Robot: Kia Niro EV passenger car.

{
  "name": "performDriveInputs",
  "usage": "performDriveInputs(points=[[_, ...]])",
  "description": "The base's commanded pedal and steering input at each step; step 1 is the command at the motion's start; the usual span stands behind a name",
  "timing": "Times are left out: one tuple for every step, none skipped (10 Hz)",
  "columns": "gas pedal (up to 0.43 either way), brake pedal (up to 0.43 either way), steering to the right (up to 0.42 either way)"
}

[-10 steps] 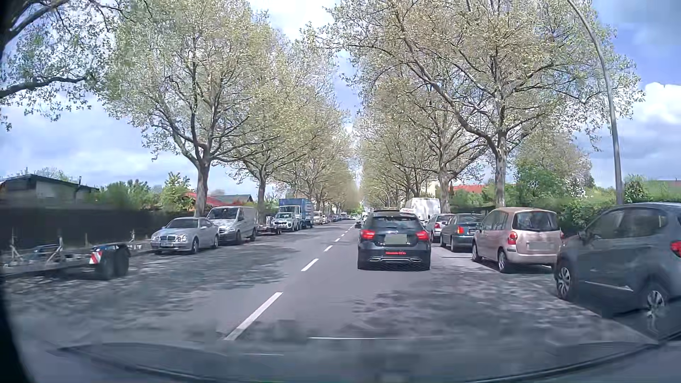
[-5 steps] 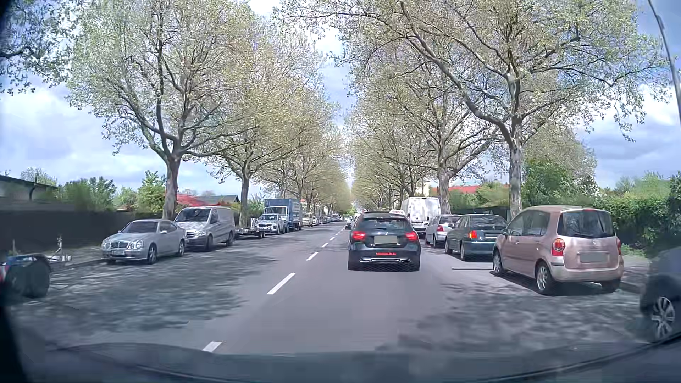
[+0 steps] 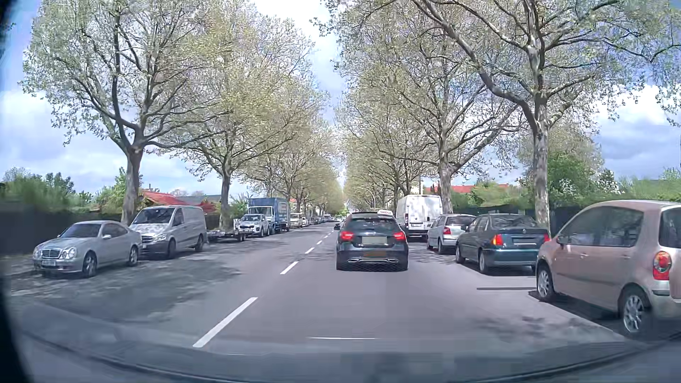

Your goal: Follow the waypoints while adhering to traffic rules and regulations

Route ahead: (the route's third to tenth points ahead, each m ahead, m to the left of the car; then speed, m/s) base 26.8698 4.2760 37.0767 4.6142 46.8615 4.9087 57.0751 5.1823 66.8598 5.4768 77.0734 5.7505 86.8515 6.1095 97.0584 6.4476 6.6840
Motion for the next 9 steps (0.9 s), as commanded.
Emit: performDriveInputs(points=[[0.177, 0.024, 0.013], [0.169, 0.024, 0.007], [0.169, 0.024, 0.006], [0.169, 0.024, 0.006], [0.157, 0.024, 0.004], [0.138, 0.024, 0.004], [0.138, 0.024, 0.003], [0.13, 0.024, 0.001], [0.13, 0.024, 0.0]])
